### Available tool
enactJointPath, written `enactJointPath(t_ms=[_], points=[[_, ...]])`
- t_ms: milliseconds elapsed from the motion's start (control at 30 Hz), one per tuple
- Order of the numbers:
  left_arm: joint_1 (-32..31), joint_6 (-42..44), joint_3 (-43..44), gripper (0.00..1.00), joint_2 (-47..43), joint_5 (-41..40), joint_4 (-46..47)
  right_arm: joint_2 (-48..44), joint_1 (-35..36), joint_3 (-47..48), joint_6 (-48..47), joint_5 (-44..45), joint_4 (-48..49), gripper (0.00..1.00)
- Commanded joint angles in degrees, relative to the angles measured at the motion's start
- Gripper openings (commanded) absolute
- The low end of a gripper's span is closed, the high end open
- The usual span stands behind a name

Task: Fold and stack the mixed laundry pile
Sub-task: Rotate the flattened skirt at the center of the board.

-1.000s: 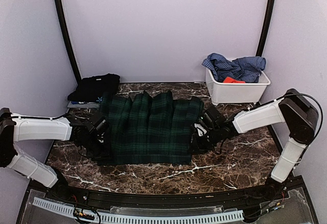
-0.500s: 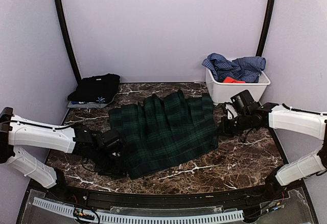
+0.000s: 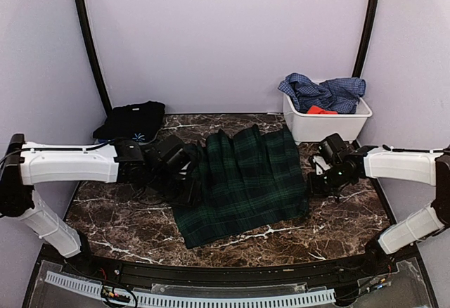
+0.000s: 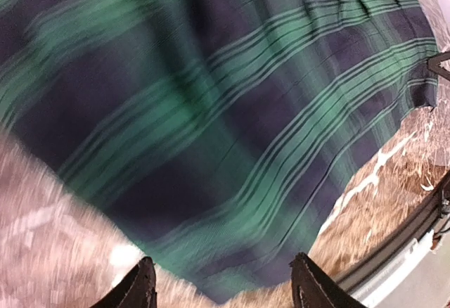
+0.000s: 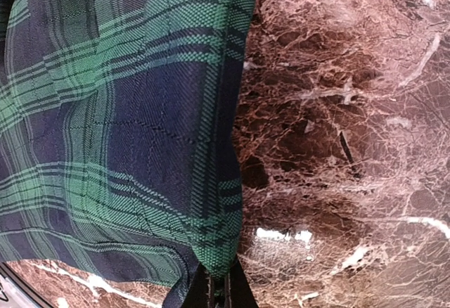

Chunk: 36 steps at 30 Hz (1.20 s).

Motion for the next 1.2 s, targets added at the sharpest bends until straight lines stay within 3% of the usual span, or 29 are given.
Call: enactJointPath(t_ms=[0, 167, 267, 367, 500, 667, 767, 900, 1000, 1167], points=[[0.20, 11.09, 7.57, 0.64, 11.00, 0.64, 1.86, -0.27, -1.08, -0.25, -1.48, 0.59, 1.08, 0.00], [0.17, 9.06, 8.15, 0.52, 19.56, -0.08, -3.87, -1.57, -2.31, 0.03, -1.92, 0.63, 0.61, 0.00], [-0.83, 3.90, -0.53, 0.44, 18.06, 4.43, -1.41, -1.67, -2.75, 1.21, -2.59, 0.87, 0.20, 0.00], [-6.81, 0.35, -3.62, 0.42, 17.95, 9.36, 0.29, 0.46, -3.22, 3.72, -4.25, 1.66, 0.34, 0.00], [-14.05, -2.20, 2.70, 0.43, 23.18, 16.14, 3.32, 8.57, -3.46, 10.60, -8.03, -0.06, 2.35, 0.00], [-17.95, 3.65, 14.98, 0.53, 27.21, 18.66, 0.25, 19.68, -3.42, 20.96, -13.26, -0.81, 0.93, 0.00], [-14.57, 5.97, 13.82, 0.57, 20.57, 15.61, -0.75, 20.00, -3.34, 23.00, -15.93, -1.48, 1.85, 0.00], [-5.18, 7.00, 7.40, 0.58, 12.79, 14.37, 3.93, 20.89, -3.17, 26.31, -19.46, -2.31, 3.52, 0.00], [0.39, 7.83, 5.16, 0.58, 12.67, 12.31, 4.46, 23.91, -2.74, 31.20, -21.23, -3.14, 2.93, 0.00], [1.89, 5.90, 2.45, 0.59, 17.53, 16.62, 8.86, 28.56, -0.10, 40.77, -24.53, -1.88, -0.29, 0.00]])
